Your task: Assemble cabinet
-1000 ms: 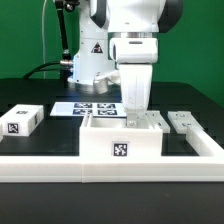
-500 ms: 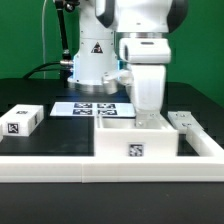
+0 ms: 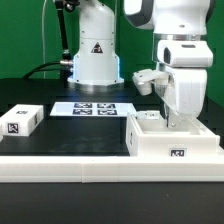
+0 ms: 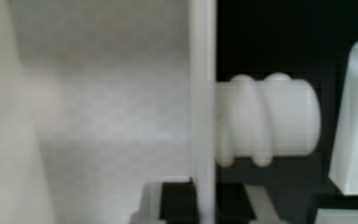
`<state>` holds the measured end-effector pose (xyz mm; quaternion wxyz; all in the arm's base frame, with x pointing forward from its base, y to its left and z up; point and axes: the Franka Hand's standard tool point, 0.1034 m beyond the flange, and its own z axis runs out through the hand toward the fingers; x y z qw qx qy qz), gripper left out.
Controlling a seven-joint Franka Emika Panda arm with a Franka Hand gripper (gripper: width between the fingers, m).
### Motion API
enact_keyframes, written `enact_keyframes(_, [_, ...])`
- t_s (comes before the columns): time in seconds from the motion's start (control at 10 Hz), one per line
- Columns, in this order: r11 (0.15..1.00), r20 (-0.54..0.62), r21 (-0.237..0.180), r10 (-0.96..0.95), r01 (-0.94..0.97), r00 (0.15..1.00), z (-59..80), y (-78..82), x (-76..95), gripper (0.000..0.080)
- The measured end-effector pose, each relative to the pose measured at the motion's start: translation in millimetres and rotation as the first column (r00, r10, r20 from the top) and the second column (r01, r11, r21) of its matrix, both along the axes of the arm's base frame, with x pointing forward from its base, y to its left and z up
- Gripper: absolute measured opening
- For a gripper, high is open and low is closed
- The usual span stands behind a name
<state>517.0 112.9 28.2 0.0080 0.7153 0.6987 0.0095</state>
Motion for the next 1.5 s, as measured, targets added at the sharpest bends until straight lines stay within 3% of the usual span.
enact_keyframes(0.3, [1.0,-0.003,-0.001,-0.013,0.013,1.0,-0.6,-0.8,-0.7,0.0034])
enact_keyframes(0.4, [1.0,-0.003,-0.001,-0.013,0.013,1.0,-0.8,-1.2,-0.7,0.0264])
enact_keyframes(0.5, [1.0,-0.003,-0.001,-0.014,0.014,1.0,-0.8,-1.5,-0.7,0.0264])
enact_keyframes(0.6, [1.0,-0.004,-0.002,-0.014,0.014,1.0,-0.9,-1.8,-0.7,0.0446])
enact_keyframes(0.7, [1.0,-0.004,-0.002,-0.015,0.015,1.0,-1.0,-2.0,-0.7,0.0446])
enact_keyframes(0.8, [1.0,-0.004,-0.002,-0.015,0.015,1.0,-1.0,-2.1,-0.7,0.063])
enact_keyframes(0.9, [1.0,-0.004,-0.002,-0.015,0.015,1.0,-1.1,-2.3,-0.7,0.0741])
enact_keyframes(1.2, [1.0,-0.004,-0.002,-0.017,0.017,1.0,-0.9,-2.9,-0.5,0.0796])
enact_keyframes(1.3, [1.0,0.001,-0.003,-0.017,0.017,1.0,4.7,-3.8,-0.3,0.0796])
enact_keyframes(1.5, [0.999,0.009,-0.012,-0.034,0.034,0.999,29.6,-0.8,-8.0,0.0797])
